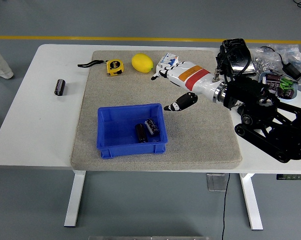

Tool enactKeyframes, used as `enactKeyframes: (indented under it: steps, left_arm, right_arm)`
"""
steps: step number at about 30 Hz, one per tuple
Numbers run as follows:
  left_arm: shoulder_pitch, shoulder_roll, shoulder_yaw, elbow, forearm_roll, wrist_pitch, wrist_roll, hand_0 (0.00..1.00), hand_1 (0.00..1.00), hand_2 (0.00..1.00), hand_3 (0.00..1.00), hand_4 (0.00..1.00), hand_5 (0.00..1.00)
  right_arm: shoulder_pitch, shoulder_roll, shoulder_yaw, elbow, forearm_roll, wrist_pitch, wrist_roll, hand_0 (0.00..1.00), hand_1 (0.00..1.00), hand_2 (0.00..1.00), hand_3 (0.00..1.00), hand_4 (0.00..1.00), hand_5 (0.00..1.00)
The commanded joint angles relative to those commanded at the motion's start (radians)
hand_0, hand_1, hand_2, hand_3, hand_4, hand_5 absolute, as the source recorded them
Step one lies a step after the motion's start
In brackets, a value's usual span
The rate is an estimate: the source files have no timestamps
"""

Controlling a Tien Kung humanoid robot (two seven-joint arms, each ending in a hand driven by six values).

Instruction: Pick up the battery,place it into the box

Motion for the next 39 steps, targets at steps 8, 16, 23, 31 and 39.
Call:
enactKeyframes:
  steps: [8,16,23,31,39]
  left_arm:
    - [0.004,-0.004,-0.010,0.001,0.017,-0.001,0.003,0.718,0.709,0.762,0.618,0.631,0.491]
    - [0.000,-0.005,-0.008,0.000,0.022,-0.002,0.001,0.718,0.709,0.761,0.618,0.630,0.491]
    - [-0.003,-0.007,0.003,0.000,0.009,-0.001,-0.004,0.718,0.709,0.761,0.619,0.631,0.491]
    - [-0.011,-0.010,0.015,0.000,-0.005,0.000,-0.011,0.717,0.709,0.761,0.618,0.630,0.491]
    - [-0.020,-0.015,0.018,-0.001,-0.003,-0.001,-0.011,0.716,0.705,0.759,0.619,0.630,0.491]
  right_arm:
    - [-0.130,-0.030,0.058,-0.021,0.336,-0.181,0.056,0.724,0.729,0.793,0.822,0.993,0.458]
    - [-0.290,-0.062,0.206,0.044,0.680,-0.115,0.107,0.739,0.738,0.792,0.819,0.998,0.577]
    - [-0.425,-0.017,0.371,0.045,0.944,-0.086,0.128,0.739,0.738,0.776,0.802,0.998,0.665]
    - [-0.510,0.031,0.535,0.055,0.908,-0.102,0.155,0.741,0.736,0.775,0.797,0.998,0.720]
    - [-0.567,0.048,0.653,0.093,0.854,-0.073,0.147,0.742,0.735,0.770,0.787,0.998,0.721]
